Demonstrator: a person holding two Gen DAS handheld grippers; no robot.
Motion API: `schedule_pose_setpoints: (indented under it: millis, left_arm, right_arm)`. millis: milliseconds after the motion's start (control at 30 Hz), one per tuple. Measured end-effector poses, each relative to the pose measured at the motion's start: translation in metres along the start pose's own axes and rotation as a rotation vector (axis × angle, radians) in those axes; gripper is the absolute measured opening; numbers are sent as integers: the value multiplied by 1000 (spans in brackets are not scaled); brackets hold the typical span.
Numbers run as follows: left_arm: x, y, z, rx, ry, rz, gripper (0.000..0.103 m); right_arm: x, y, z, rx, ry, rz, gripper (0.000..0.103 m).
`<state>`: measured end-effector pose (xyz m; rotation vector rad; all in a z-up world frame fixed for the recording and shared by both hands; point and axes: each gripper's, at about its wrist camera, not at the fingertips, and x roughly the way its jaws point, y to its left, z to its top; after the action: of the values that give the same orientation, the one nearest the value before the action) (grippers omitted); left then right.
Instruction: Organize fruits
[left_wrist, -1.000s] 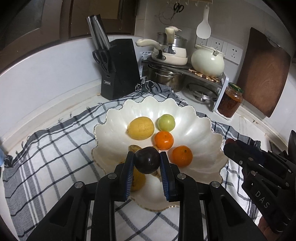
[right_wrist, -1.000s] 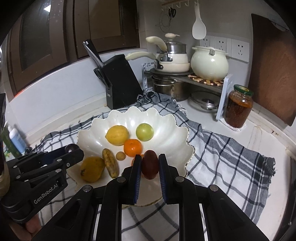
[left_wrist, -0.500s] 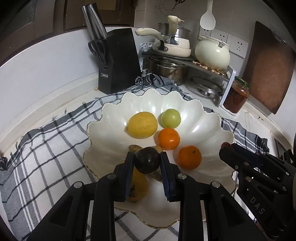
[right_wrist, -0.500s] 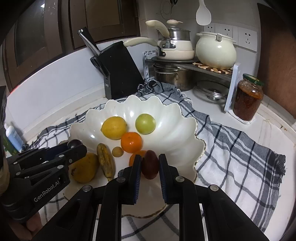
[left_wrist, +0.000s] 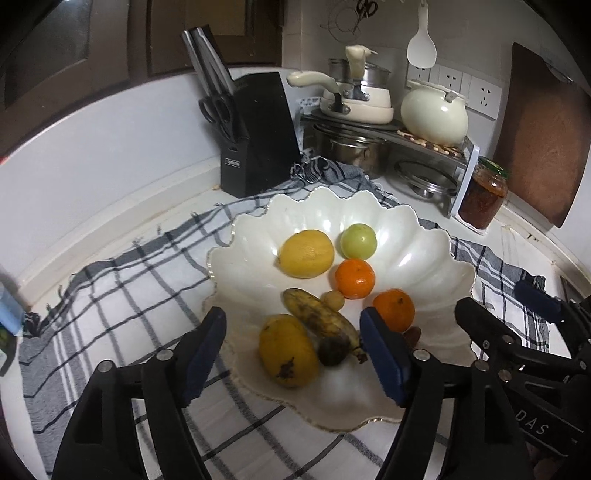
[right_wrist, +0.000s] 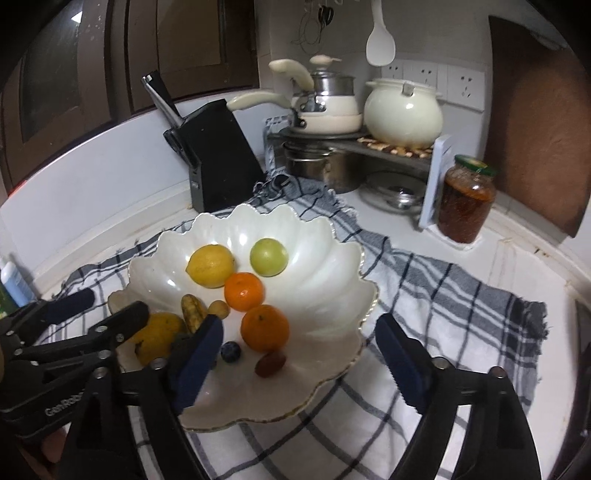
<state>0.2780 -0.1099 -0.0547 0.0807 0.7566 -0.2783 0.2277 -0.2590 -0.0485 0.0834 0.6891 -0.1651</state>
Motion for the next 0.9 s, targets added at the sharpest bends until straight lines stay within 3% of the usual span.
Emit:
schedule_pose_setpoints:
  millis: [100, 900]
  left_arm:
    - [-11, 4, -3, -10, -11, 36, 89]
    - [-118, 27, -44, -61, -104, 111, 101]
  right_arm:
    - [-10, 2, -1, -6, -6, -20, 89]
    - [-101, 23, -23, -47, -89, -54, 95]
